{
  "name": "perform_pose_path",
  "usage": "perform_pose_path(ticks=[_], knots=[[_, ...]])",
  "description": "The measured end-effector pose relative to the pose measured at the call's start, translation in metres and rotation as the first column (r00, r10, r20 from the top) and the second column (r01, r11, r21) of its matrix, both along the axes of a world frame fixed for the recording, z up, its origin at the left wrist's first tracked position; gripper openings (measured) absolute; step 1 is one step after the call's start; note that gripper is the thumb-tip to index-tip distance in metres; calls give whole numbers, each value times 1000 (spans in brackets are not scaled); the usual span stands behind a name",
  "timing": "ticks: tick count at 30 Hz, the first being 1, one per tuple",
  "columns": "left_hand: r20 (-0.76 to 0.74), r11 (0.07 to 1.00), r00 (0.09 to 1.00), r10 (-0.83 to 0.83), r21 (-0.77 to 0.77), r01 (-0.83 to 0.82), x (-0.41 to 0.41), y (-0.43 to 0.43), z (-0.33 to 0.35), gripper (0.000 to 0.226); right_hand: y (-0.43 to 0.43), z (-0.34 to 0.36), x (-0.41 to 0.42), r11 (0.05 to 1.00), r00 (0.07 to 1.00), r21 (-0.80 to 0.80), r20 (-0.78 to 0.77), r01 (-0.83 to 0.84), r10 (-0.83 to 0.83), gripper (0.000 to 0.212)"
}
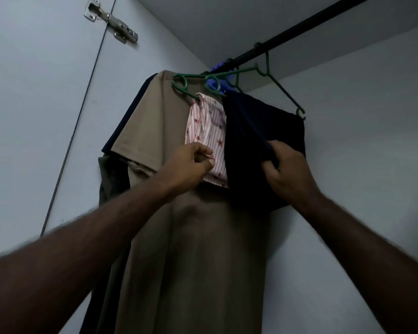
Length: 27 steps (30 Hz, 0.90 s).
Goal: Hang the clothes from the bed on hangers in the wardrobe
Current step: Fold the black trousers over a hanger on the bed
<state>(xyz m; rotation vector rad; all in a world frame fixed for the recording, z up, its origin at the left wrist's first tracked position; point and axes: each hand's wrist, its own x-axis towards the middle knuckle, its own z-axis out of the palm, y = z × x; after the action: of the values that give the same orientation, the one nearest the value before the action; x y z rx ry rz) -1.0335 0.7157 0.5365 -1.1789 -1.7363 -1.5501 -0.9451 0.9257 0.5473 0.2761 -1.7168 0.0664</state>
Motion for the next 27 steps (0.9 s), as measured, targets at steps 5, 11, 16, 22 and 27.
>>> perform_pose_path(ticks=[5, 11, 16, 22, 27], knots=[[41, 993, 995, 92, -83, -89, 6, 14, -32, 104, 3, -2, 28, 976, 982, -118, 43, -180, 186, 4], [51, 999, 998, 44, -30, -43, 25, 52, -44, 95, 3, -3, 37, 961, 973, -174, 52, -213, 225, 11], [23, 986, 986, 166, 15, -166, 31, 78, -37, 83, -3, -6, 44, 926, 951, -234, 14, -297, 309, 26], [-95, 961, 958, 269, 98, -260, 30, 85, -39, 43, -27, -26, 36, 998, 999, -65, -39, 23, -26, 104], [-140, 964, 962, 234, 159, -211, 37, 78, -39, 37, -31, -5, 29, 995, 981, -93, -189, 27, -45, 73]])
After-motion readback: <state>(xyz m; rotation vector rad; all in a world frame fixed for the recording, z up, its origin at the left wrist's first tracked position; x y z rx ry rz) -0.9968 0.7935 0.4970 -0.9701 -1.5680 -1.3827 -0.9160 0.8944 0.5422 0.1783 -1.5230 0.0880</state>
